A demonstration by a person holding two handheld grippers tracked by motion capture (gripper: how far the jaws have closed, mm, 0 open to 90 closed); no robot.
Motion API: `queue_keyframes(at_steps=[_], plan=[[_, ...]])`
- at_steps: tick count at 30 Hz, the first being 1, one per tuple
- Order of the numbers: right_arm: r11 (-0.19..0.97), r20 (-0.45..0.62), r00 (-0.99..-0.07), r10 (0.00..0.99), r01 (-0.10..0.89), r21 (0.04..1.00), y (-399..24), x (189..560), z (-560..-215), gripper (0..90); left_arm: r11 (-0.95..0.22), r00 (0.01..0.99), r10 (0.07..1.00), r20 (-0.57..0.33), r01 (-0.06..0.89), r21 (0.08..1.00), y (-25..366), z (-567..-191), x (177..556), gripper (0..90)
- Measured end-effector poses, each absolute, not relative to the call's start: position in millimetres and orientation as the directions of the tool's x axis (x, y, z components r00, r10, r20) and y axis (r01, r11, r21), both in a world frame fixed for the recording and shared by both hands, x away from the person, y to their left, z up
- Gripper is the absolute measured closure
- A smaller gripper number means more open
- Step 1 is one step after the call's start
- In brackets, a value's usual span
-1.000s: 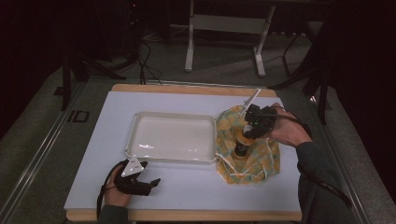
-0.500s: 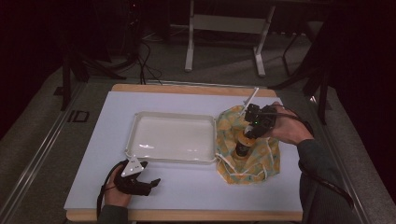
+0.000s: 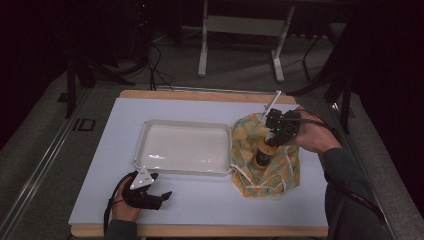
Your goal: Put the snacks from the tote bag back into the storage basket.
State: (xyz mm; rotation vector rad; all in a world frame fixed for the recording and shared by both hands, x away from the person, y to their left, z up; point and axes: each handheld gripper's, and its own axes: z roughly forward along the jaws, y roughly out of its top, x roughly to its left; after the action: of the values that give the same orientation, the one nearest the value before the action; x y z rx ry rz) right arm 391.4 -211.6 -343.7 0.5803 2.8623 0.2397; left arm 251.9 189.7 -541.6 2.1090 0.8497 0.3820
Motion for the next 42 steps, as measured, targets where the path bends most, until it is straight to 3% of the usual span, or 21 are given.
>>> queue_keyframes(at_steps=[42], plan=[[0.899, -0.199, -0.889, 0.412, 0.361, 0.246, -204, 399, -295, 58.7, -0.455, 0.732, 0.681, -0.016, 0.440, 0.774, 189, -542, 252, 18.0]])
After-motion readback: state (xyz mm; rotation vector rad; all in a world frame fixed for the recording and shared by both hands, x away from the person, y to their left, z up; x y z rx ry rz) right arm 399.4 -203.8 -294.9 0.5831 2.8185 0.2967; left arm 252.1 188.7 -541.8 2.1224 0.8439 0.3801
